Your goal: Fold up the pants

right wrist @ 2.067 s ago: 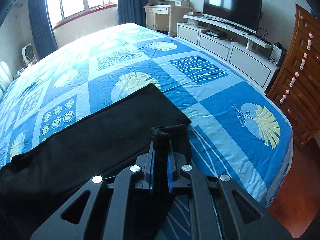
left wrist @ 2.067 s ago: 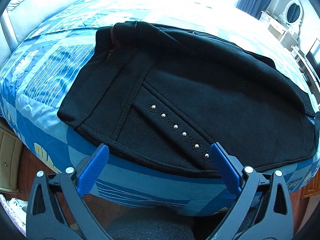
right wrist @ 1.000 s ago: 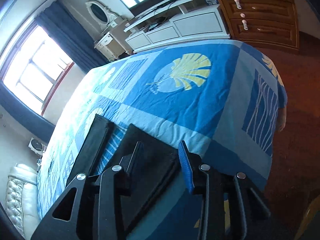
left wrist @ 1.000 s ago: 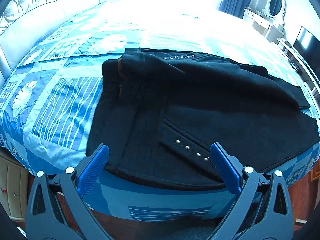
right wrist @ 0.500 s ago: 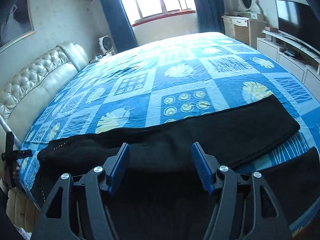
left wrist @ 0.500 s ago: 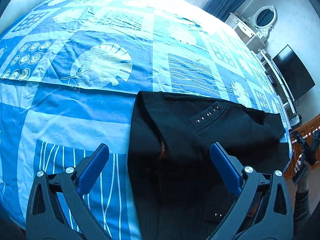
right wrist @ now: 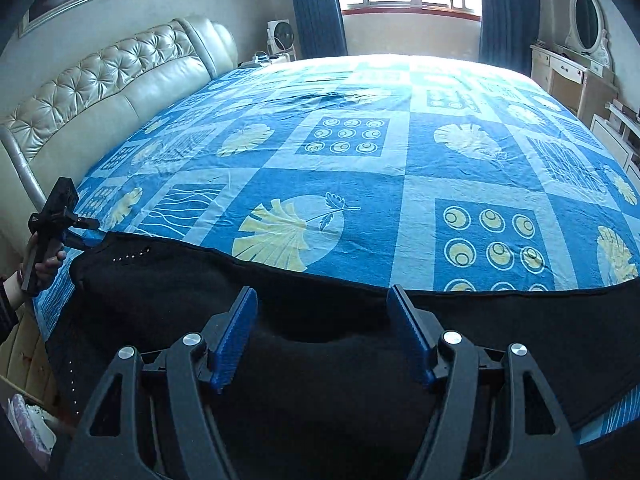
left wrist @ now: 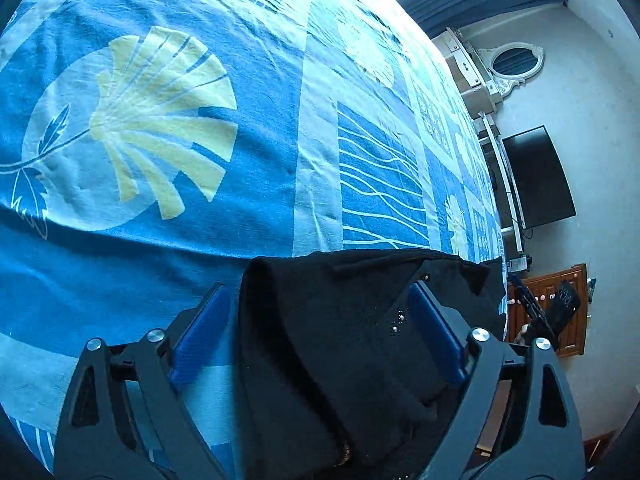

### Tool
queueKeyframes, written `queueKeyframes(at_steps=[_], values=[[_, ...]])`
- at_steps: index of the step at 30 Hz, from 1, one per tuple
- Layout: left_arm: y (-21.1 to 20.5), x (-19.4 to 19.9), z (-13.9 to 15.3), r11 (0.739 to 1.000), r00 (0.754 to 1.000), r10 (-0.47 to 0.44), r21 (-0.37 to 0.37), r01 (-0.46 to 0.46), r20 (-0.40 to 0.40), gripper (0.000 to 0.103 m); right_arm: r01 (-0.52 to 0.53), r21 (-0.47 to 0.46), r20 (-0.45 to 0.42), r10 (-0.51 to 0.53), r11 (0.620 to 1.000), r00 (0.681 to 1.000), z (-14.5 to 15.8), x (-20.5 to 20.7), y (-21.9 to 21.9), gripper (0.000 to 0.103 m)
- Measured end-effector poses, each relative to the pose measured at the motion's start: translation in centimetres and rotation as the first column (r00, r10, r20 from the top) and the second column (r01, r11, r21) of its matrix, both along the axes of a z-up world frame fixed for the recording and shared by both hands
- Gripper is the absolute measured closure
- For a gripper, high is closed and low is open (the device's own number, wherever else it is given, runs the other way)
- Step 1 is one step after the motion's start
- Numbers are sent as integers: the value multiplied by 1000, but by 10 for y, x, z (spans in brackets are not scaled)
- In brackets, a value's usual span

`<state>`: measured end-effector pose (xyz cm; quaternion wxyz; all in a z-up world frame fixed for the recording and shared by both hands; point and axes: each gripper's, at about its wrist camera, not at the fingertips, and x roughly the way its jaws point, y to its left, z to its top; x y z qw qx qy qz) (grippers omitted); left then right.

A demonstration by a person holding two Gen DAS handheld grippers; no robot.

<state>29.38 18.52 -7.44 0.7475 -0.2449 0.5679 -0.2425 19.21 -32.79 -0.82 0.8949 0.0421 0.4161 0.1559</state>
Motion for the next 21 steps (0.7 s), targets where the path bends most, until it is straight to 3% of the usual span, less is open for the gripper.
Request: queueKeyframes(at_steps=[2, 4, 6, 10, 13, 14, 16, 18, 21], values=[[-9, 2, 0, 999, 1000, -26, 39, 26, 9, 31, -50, 31, -32, 51, 998, 998, -4, 20, 1, 36], [-13, 4, 0, 997, 998, -57, 44, 57, 10, 65, -114, 35, -82, 116, 993, 990, -11, 40, 7, 36], [-14, 3, -2, 996, 997, -79, 28, 79, -5, 87, -184, -4, -129, 182, 983, 975, -20, 56, 17, 36], [-21, -4, 8, 990, 992, -117, 86, 112, 54, 93, -292, -104, -208, 266, 951, 941, -38, 76, 38, 36], [-18, -3, 16, 992, 993, -104, 76, 100, 62, 93, -368, -114, -269, 328, 923, 906, -49, 82, 45, 37], [-17, -2, 18, 993, 993, -98, 76, 93, 60, 93, -385, -132, -285, 337, 914, 897, -53, 83, 49, 61], [-16, -1, 21, 993, 995, -89, 78, 85, 53, 93, -400, -131, -325, 342, 907, 882, -57, 81, 55, 92], [-17, -1, 26, 993, 994, -86, 87, 80, 63, 93, -395, -208, -276, 333, 895, 901, -47, 70, 63, 94], [-16, -5, 41, 995, 993, -67, 80, 59, 99, 93, -326, -248, -159, 294, 912, 943, -15, 53, 62, 94]])
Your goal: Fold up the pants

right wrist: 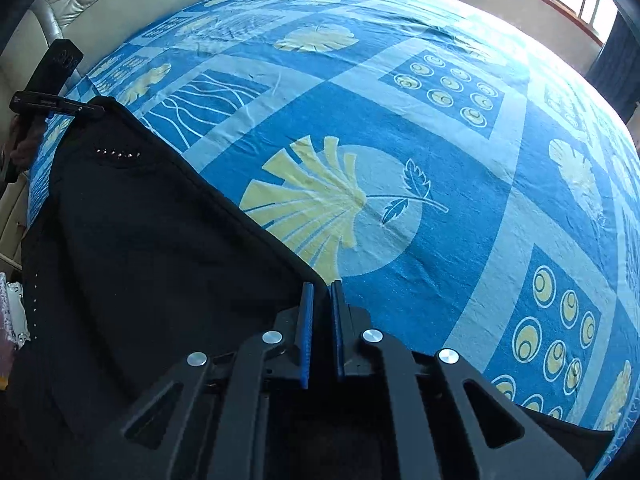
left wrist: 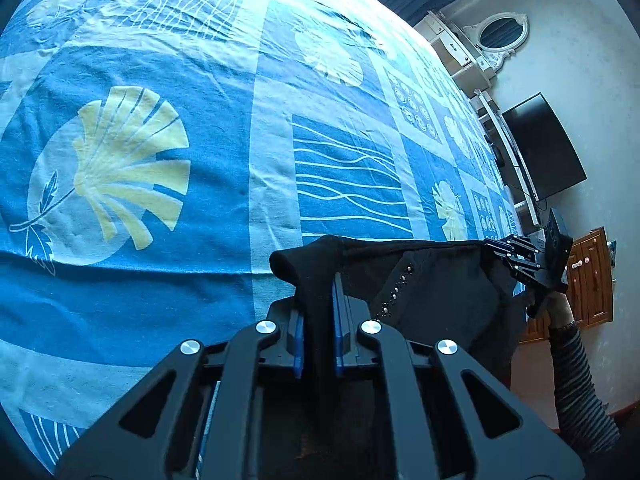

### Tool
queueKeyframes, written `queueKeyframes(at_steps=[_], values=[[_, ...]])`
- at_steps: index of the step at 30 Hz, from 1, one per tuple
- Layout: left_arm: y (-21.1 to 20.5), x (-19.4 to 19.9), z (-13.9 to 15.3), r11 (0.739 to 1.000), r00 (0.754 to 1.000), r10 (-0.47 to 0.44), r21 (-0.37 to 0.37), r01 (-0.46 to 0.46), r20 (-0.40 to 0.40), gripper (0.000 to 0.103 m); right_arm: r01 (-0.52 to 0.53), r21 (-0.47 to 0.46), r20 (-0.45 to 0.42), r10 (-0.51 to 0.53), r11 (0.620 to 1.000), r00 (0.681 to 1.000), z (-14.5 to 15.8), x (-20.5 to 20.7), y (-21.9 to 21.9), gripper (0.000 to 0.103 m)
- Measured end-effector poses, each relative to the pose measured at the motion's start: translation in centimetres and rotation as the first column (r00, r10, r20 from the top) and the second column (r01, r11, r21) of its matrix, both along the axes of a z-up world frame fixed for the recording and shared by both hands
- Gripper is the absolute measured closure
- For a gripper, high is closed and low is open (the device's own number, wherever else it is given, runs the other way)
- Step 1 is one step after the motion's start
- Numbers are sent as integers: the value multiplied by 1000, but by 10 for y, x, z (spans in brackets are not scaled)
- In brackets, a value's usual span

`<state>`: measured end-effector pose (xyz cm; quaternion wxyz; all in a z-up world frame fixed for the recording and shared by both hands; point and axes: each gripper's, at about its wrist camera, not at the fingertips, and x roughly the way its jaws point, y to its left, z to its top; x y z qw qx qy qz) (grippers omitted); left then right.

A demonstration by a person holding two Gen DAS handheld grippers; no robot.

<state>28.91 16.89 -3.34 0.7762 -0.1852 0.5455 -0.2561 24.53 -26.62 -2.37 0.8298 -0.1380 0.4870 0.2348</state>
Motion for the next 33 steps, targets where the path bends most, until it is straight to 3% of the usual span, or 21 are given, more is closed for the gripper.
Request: queueKeyframes(at_steps=[4, 7, 11, 15, 20, 23, 26, 28, 32, 33], values=[[6, -14, 25, 998, 999, 30, -49, -28, 41, 94, 36, 36, 157, -41, 999, 987, 46, -39, -8, 94], [11, -40, 47, 996, 996, 45, -82, -38, 82, 95, 39, 33, 232, -45, 999, 972, 63, -84, -8, 94], [14, -91, 64, 996, 993, 40, -90, -29, 115, 95, 34, -15, 292, -28, 999, 956, 61, -144, 0, 94], [14, -147, 62, 997, 991, 40, -69, -32, 124, 95, 50, -49, 315, -33, 998, 949, 41, -190, 6, 94], [25, -202, 35, 995, 991, 83, -59, -77, 105, 92, 93, -43, 290, -77, 995, 954, 6, -227, 9, 94], [33, -220, 9, 990, 992, 121, -78, -117, 44, 89, 106, -49, 246, -91, 993, 965, -18, -241, 12, 94], [38, -231, -15, 985, 987, 163, -51, -163, -18, 88, 113, -53, 196, -101, 992, 975, -37, -246, 15, 93], [45, -239, -27, 977, 979, 195, -70, -199, -62, 81, 130, -56, 180, -118, 990, 977, -43, -253, 16, 93], [64, -261, -35, 942, 953, 277, -161, -294, -121, 76, 186, 41, 133, -190, 982, 973, -36, -270, 3, 90], [67, -268, -34, 929, 944, 300, -182, -321, -133, 69, 216, 94, 104, -226, 972, 969, -33, -272, -5, 86]])
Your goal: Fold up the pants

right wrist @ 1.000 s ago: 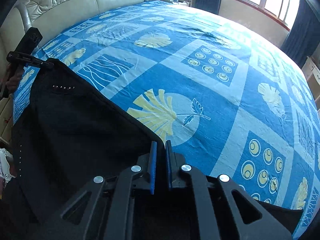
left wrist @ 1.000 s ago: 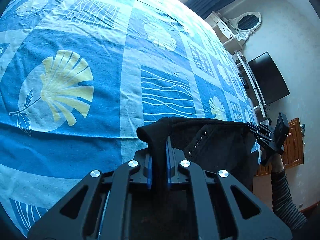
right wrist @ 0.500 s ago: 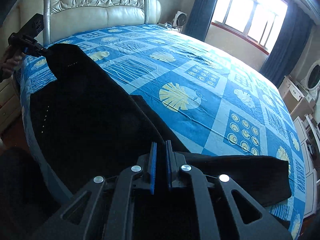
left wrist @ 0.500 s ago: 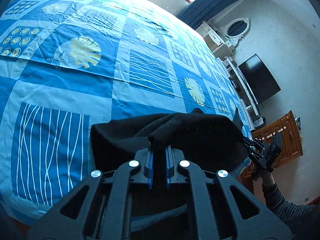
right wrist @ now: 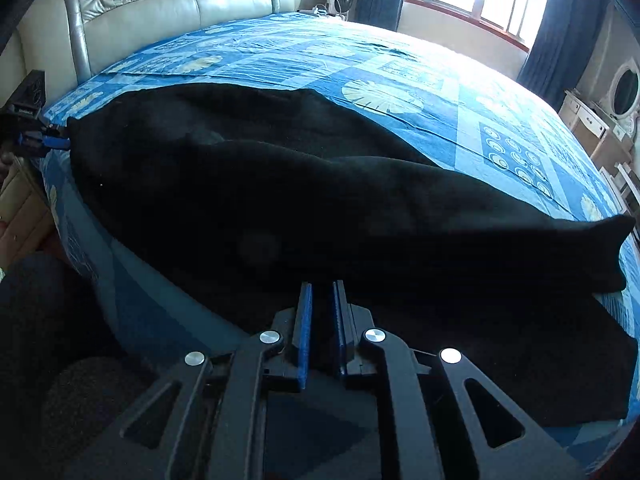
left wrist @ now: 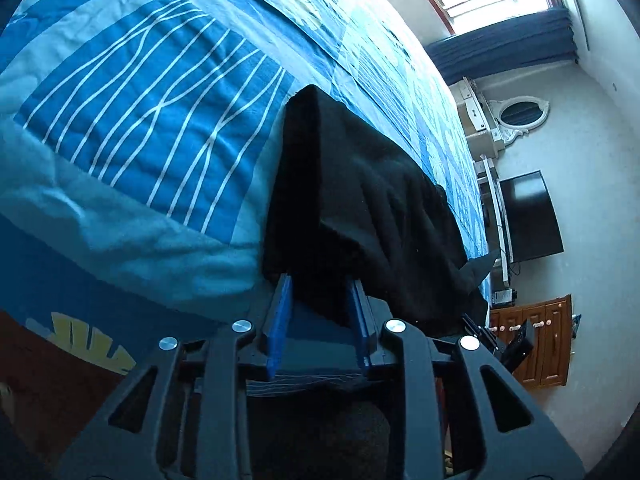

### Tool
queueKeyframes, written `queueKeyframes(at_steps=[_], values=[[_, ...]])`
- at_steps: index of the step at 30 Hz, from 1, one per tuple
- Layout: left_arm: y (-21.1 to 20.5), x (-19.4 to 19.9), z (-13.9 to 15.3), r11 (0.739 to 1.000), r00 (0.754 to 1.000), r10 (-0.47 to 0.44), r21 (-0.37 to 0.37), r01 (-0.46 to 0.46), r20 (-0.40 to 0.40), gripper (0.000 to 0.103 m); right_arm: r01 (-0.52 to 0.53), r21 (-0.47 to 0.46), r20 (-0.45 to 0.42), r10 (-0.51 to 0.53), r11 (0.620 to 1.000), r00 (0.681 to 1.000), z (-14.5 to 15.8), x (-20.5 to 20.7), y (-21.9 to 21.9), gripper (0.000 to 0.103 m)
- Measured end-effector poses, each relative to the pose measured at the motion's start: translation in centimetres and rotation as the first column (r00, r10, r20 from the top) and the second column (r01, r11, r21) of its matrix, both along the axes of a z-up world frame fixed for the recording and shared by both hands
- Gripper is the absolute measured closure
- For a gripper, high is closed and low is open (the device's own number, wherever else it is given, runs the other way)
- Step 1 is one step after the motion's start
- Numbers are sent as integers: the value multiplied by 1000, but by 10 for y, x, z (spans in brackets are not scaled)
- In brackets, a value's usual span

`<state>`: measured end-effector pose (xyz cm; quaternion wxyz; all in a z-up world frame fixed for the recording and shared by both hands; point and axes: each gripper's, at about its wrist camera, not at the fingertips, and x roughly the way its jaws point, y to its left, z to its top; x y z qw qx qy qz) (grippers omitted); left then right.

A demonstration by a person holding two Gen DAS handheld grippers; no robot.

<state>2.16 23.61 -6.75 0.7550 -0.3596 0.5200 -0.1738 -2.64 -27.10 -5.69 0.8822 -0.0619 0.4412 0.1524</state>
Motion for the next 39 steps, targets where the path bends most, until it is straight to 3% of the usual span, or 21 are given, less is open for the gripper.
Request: queueKeyframes(at_steps=[1, 2, 5, 9, 13, 18, 22, 30, 34, 39], values=[[2, -6, 2, 999, 1000, 30, -21, -30, 1, 58, 37, 68, -15, -36, 997, 999, 2, -3, -8, 75], [3, -12, 4, 998, 998, 55, -37, -55, 6, 56, 73, 146, -32, -69, 987, 997, 4, -5, -17, 67], [-6, -19, 13, 995, 996, 88, -53, -87, 18, 55, 154, 329, -106, -125, 932, 986, 4, -3, -35, 63], [-27, -13, 13, 992, 994, 107, -60, -107, 3, 54, 231, 431, -164, -176, 872, 971, 1, 1, -45, 62], [-42, -9, 3, 989, 993, 116, -88, -118, -34, 54, 272, 467, -201, -198, 842, 959, -5, -2, -49, 57], [-53, -5, 1, 992, 992, 126, -16, -126, -21, 52, 266, 471, -217, -182, 841, 959, -10, -4, -44, 57], [-52, -5, 0, 986, 987, 159, -39, -160, -29, 49, 281, 512, -255, -169, 812, 952, -15, -2, -39, 54], [-43, -10, -12, 964, 971, 233, -119, -239, -61, 48, 381, 639, -348, -190, 668, 918, -28, 14, -39, 48], [-43, -13, -12, 972, 978, 208, -101, -210, -37, 48, 415, 693, -363, -212, 590, 907, -33, 19, -40, 48], [-42, -6, -12, 968, 973, 223, -104, -227, -53, 48, 440, 716, -371, -239, 541, 897, -32, 23, -38, 48]])
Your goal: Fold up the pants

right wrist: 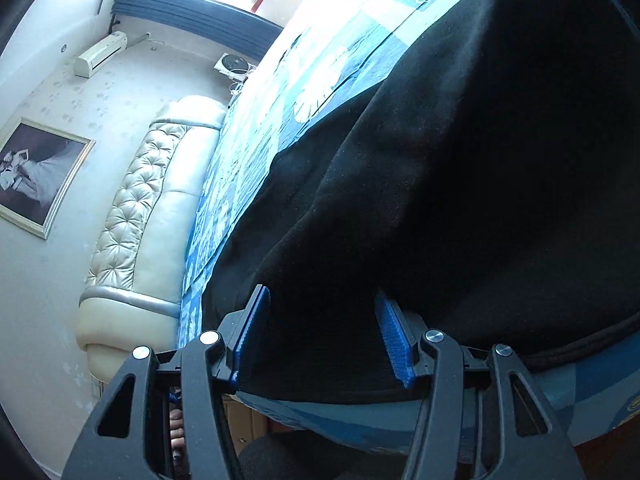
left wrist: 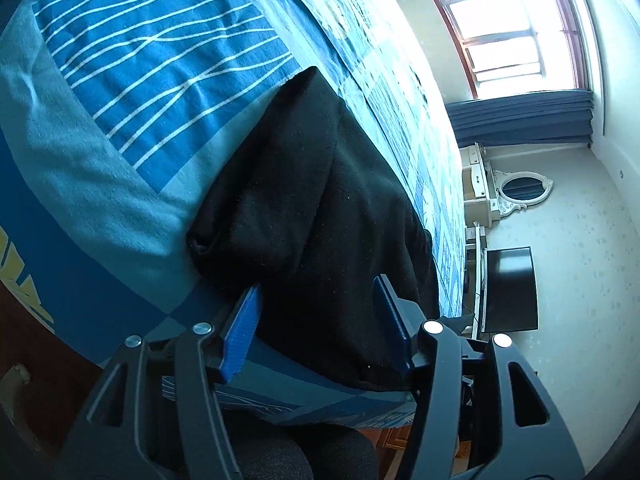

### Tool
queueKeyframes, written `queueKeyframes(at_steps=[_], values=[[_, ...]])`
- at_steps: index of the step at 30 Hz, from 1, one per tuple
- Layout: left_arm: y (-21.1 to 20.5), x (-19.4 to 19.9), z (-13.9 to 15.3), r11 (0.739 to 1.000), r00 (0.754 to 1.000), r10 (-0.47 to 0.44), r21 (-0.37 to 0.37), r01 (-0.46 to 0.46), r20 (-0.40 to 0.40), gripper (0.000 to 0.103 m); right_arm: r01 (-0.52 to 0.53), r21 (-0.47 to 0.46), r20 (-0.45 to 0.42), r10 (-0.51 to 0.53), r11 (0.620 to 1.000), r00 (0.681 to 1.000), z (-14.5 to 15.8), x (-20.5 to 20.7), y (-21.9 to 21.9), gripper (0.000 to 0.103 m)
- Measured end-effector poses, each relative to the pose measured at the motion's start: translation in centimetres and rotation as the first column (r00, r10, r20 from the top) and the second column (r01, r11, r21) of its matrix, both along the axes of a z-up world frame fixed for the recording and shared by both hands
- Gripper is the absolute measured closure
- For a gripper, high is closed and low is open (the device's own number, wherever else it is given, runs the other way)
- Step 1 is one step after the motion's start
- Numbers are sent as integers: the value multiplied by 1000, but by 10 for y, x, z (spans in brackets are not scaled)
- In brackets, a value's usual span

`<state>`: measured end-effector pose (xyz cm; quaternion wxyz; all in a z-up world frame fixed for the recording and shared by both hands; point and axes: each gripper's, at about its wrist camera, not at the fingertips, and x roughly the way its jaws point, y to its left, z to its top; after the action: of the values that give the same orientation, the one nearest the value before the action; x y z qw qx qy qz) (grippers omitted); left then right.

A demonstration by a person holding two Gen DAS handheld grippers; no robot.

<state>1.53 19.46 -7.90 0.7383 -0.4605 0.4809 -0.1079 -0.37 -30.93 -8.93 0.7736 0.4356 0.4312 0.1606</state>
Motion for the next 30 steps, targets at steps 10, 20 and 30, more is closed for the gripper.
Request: queueKeyframes(at_steps=[10, 20, 30], values=[[-4, -9, 7, 994, 996, 82, 77, -83, 21, 50, 134, -27, -29, -135, 991, 990, -1, -7, 2, 48], [3, -8, 24, 990, 994, 97, 102, -101, 41, 94, 138, -55, 13, -137, 989, 990, 21, -11, 9, 93], [17, -14, -7, 994, 997, 79, 72, -78, 2, 94, 125, 1, -77, -125, 992, 989, -21, -41, 4, 94]])
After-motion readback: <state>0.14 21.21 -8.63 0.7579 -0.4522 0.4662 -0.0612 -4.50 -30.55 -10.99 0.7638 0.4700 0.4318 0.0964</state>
